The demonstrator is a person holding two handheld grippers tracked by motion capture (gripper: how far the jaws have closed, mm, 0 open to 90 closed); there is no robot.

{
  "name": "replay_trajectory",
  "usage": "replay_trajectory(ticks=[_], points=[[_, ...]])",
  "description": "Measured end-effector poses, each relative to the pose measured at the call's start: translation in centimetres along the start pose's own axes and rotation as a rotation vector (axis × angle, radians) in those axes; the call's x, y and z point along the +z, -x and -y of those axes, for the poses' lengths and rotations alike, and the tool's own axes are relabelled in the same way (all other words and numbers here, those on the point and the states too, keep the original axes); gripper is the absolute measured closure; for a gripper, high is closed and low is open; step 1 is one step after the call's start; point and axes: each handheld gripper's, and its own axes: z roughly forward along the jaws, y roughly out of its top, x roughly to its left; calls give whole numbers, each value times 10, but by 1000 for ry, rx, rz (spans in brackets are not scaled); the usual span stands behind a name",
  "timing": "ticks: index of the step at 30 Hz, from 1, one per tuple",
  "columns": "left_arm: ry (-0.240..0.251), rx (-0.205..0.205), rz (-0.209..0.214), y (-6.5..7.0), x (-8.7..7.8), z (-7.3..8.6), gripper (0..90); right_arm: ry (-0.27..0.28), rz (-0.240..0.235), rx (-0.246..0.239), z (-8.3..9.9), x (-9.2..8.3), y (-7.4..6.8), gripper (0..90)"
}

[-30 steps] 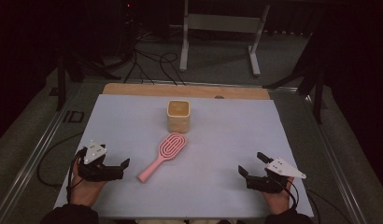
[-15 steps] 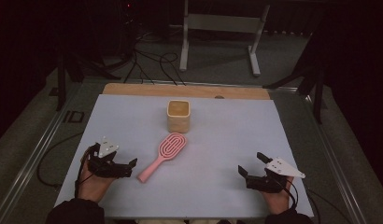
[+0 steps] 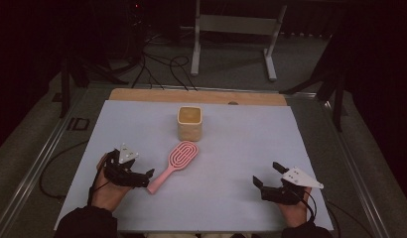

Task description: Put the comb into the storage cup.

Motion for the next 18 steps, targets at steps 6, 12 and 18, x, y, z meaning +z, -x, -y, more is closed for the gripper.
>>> replay_trajectory(ticks=[6,12,18], points=[[-25,24,6,5,6,-4,5,0,-1,0,0,0,0,83],[-50,44,17,11,12,-9,6,-2,-1,1,0,0,0,84],[-72,55,29,14,19,-12,6,-5,-1,-1,0,0,0,84]])
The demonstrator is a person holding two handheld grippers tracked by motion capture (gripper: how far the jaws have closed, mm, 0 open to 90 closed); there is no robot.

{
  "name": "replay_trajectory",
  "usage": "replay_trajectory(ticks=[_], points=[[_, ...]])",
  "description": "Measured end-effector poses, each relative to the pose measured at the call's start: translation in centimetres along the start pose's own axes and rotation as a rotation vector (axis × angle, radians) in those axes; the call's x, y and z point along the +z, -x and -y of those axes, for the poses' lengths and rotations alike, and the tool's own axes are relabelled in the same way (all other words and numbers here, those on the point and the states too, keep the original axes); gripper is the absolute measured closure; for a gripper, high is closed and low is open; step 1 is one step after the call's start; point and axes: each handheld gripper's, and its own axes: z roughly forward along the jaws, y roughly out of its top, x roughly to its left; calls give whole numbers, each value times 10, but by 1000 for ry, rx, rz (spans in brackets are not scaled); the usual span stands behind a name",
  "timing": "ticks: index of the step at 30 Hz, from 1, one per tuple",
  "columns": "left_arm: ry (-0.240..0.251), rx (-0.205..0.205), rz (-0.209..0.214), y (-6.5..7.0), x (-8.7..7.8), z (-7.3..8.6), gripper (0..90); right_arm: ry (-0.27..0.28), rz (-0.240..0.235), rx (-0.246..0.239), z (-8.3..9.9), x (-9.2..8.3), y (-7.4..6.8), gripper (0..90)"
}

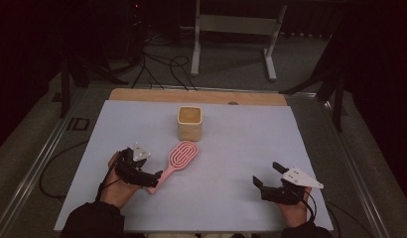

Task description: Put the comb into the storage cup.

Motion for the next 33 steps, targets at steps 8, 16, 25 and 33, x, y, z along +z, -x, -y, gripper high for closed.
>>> replay_trajectory(ticks=[8,16,25,33], points=[[-27,9,23,3,10,-4,7,-1,1,2,0,0,0,84],[-69,32,34,9,20,-9,11,-2,5,1,0,0,0,84],[-104,41,46,15,29,-15,16,-5,6,-2,0,1,0,84],[-142,57,53,20,36,-22,26,-4,7,-2,0,1,0,84]])
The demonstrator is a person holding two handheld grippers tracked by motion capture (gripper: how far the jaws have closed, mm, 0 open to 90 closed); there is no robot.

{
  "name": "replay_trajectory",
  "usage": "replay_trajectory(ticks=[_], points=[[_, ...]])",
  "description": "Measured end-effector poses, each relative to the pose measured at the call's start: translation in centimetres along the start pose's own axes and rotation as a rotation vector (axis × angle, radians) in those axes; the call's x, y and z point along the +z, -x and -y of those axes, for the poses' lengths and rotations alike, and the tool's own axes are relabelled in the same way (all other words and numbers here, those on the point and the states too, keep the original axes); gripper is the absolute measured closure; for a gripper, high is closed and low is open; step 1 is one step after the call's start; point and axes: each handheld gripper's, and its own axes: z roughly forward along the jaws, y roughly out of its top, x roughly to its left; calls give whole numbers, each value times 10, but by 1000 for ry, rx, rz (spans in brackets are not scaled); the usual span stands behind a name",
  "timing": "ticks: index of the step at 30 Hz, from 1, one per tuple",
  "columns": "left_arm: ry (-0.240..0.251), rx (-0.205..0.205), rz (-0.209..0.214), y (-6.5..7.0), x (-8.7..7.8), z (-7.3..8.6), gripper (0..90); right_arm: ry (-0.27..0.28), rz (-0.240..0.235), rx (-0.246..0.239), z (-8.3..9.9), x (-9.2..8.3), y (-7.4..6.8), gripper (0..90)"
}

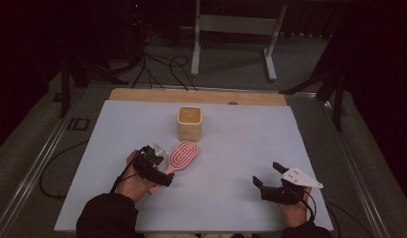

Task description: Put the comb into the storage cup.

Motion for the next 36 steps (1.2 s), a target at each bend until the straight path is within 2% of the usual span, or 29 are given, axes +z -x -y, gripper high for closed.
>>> replay_trajectory(ticks=[16,26,36], points=[[-80,4,28,1,17,-13,30,-3,-2,-2,0,1,0,84],[-120,-8,43,2,25,-20,45,-6,-2,-2,0,1,0,84],[-163,-44,64,2,29,-23,159,-9,0,0,0,1,0,84]])
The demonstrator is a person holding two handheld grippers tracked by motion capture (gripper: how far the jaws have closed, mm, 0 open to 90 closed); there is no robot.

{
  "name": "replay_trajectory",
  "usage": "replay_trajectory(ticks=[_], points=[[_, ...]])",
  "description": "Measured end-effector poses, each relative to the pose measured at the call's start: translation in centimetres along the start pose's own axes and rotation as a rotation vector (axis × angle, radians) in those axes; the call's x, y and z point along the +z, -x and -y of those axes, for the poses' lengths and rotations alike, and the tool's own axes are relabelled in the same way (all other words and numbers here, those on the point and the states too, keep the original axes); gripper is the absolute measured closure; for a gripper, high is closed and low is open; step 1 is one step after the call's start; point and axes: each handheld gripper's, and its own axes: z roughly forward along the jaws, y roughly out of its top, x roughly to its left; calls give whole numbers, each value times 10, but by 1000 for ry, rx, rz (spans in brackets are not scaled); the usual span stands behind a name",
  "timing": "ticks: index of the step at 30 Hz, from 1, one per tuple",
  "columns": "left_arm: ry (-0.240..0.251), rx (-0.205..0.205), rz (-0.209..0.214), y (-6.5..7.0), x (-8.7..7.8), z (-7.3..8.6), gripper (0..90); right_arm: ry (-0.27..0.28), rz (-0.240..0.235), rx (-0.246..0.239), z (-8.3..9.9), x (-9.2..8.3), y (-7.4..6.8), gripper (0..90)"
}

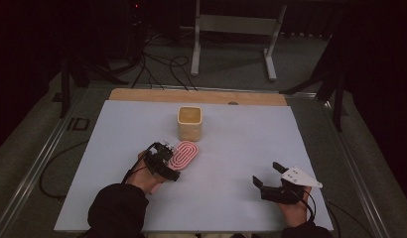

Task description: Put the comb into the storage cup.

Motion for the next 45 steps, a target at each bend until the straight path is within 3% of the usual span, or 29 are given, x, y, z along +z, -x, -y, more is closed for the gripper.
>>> replay_trajectory(ticks=[4,9,12,17,28,45], points=[[-22,7,0,1,1,0,286,-3,3,-1,0,0,0,84],[-16,13,31,-1,-2,-2,471,-5,3,-3,0,0,0,84],[-23,22,49,0,-3,-2,510,-5,4,-3,0,0,0,84],[-49,39,33,0,-3,-5,612,-6,5,-4,0,0,0,84],[-64,69,32,1,-5,-5,697,-8,5,-9,0,1,0,84],[-27,87,44,5,-11,-4,699,-10,3,-8,0,1,0,84]])
